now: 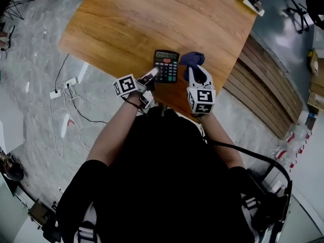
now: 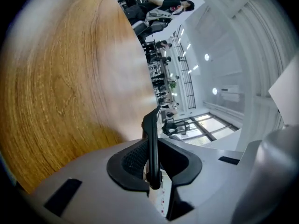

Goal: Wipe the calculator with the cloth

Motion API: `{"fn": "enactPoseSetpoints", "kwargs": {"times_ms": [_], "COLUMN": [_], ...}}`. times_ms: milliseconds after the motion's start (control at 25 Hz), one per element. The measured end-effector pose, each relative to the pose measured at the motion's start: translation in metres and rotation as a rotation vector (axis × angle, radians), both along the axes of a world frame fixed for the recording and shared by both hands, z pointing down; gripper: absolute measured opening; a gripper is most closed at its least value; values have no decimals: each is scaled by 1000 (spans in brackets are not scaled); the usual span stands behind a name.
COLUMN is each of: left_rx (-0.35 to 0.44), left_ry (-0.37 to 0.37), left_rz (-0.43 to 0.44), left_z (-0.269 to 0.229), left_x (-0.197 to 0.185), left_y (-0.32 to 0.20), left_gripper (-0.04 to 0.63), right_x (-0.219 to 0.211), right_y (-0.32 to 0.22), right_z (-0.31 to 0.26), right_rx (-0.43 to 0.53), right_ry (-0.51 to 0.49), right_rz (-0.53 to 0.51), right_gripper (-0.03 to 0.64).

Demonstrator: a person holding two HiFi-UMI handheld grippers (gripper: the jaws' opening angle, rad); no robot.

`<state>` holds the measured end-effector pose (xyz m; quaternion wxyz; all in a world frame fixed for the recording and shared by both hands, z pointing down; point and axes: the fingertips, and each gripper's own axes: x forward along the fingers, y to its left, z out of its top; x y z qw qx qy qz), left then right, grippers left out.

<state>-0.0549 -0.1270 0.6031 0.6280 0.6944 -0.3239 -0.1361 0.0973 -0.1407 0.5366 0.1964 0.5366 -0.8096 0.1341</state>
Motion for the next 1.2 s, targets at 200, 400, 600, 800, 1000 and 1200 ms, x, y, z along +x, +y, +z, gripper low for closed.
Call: {"fn": "enactPoseSetpoints", "kwargs": {"times_ms": [200, 400, 600, 800, 1000, 1200], "left_rx": [7, 30, 68, 127, 161, 215], "left_ry": [-88, -184, -329, -507, -765, -903], "left_rz": [32, 74, 111, 139, 194, 248], "left_z": [14, 20, 23, 28, 40, 43], "left_x": [0, -2, -6, -9, -18, -17], "left_y": [3, 0, -2, -2, 5, 9], "left_gripper": [72, 75, 88, 101, 107, 115], "right_x": [-2, 0, 3, 5, 2, 1], "right_y": [-1, -2, 1, 1, 2, 1], "right_z": [41, 76, 99, 107, 108, 107], "right_rx": [-96, -192, -287, -318, -343, -364], "right_ry": [65, 111, 131, 191, 235, 238], "right_rz": [-9, -9, 8, 12, 12, -14], "right_gripper": [52, 52, 52, 54, 54, 54]}}
